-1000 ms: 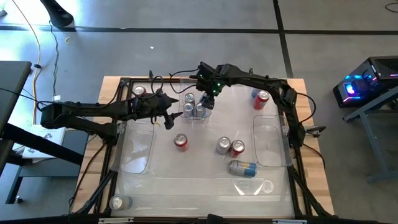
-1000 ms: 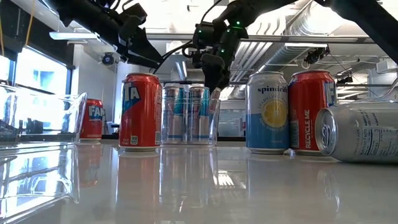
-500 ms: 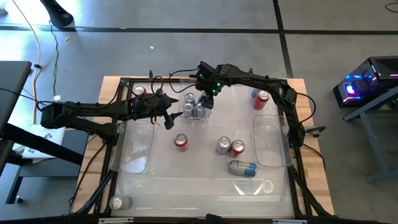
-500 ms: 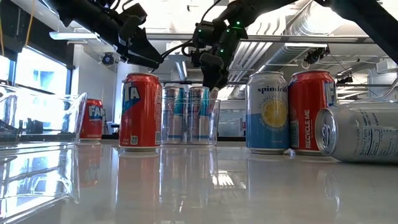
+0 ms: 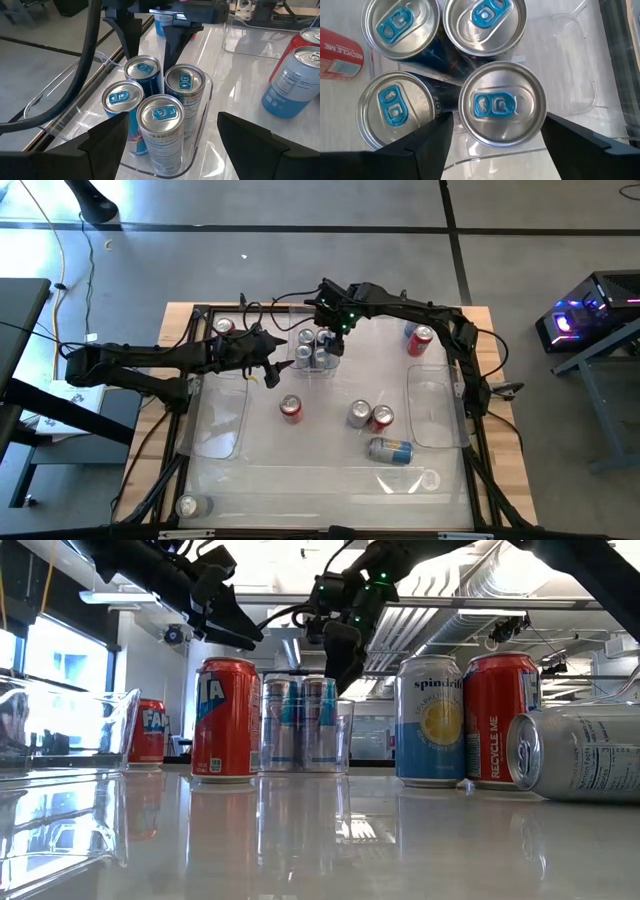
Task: Sort soda cans
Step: Put the blue soda can into the top center transparent bin, then put the bottom right blue-white soda can into the bottom right transparent bin
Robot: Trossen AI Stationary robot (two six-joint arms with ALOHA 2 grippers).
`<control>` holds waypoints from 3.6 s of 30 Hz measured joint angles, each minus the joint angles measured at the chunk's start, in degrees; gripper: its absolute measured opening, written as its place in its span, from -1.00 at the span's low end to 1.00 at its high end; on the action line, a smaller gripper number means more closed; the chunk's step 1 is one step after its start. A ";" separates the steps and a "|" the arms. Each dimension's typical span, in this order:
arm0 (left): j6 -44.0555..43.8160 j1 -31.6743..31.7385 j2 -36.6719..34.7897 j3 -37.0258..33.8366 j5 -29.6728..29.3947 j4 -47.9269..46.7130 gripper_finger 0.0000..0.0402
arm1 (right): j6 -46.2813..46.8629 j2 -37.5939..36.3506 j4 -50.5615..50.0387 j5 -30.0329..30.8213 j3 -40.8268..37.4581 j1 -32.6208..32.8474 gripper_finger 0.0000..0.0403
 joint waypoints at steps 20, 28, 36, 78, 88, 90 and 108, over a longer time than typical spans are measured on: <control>-4.03 -13.54 -0.04 -0.04 -8.30 2.65 0.47 | 9.44 -25.12 -18.15 11.33 0.00 22.61 0.45; -8.85 -25.99 -0.04 -0.04 -17.50 3.75 0.47 | 31.97 -25.49 -19.02 19.45 -0.08 47.55 0.45; -14.71 -36.95 0.31 -0.04 -24.01 3.81 0.47 | 56.21 -25.02 -7.12 22.54 -23.17 63.62 0.45; -18.08 -41.76 5.90 -0.04 -27.98 6.02 0.47 | 64.40 -21.26 6.81 21.72 -35.10 61.10 0.44; -18.42 -41.76 5.88 -0.04 -27.65 5.78 0.47 | 63.32 -21.18 4.10 21.61 -38.91 56.97 0.44; -18.43 -41.76 5.88 -0.04 -27.65 5.78 0.47 | 63.50 -21.18 5.31 20.13 -40.88 56.63 0.44; -18.60 -41.76 5.88 -0.04 -27.65 5.76 0.47 | 47.03 -18.25 17.63 15.88 -42.01 61.26 0.45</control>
